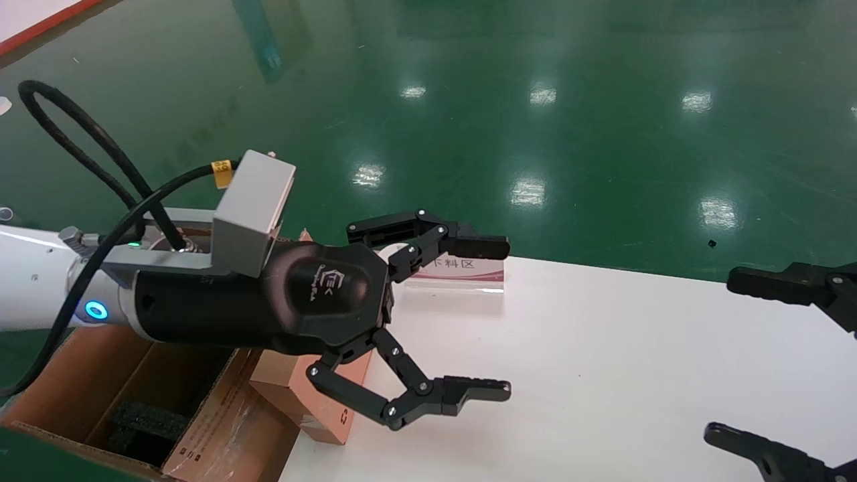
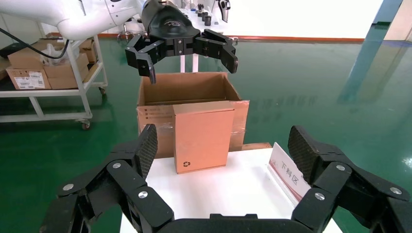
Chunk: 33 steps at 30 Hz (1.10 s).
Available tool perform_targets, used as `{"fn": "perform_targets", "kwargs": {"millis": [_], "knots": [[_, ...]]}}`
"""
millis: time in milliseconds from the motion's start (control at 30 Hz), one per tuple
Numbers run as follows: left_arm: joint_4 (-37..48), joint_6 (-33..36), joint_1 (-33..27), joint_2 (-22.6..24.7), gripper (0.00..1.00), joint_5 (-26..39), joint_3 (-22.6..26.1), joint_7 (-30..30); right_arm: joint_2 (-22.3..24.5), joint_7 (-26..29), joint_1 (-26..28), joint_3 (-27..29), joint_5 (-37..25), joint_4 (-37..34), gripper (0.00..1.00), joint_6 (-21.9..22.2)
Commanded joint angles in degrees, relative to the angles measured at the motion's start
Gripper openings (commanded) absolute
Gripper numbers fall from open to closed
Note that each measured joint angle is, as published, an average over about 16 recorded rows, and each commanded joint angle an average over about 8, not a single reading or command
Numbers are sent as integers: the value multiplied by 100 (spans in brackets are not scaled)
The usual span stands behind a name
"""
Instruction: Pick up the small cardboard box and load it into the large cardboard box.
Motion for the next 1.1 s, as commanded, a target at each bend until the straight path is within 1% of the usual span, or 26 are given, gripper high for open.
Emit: {"fn": "perform_targets", "kwargs": {"millis": [33,167,300,433,567,700,800,1100], "knots": [[-13,-21,-4,-21,100,54,20,-23,0,-1,0,-1,0,-1,100,0],[-106,-127,-191,-144,100,452,185,-377,0,-2,2,-3,1,-2,100,-1],[-203,-170,-518,-299,100,1025,403,-842,1,-3,3,-5,2,-3,100,-1],[-280,-60,-1035,-389,100,1781,702,-1416,1,-4,3,-6,3,-4,100,0],[-309,205,-1698,-324,100,2604,1078,-2058,2,-5,4,-8,4,-4,100,1],[-322,448,-2391,-158,100,3352,1562,-2679,3,-6,4,-10,6,-4,100,1],[-326,542,-2861,-35,100,3761,2006,-3096,3,-6,4,-11,7,-4,100,2],[-333,566,-3961,163,100,4530,3495,-4396,5,-8,5,-15,9,-4,100,3]]}}
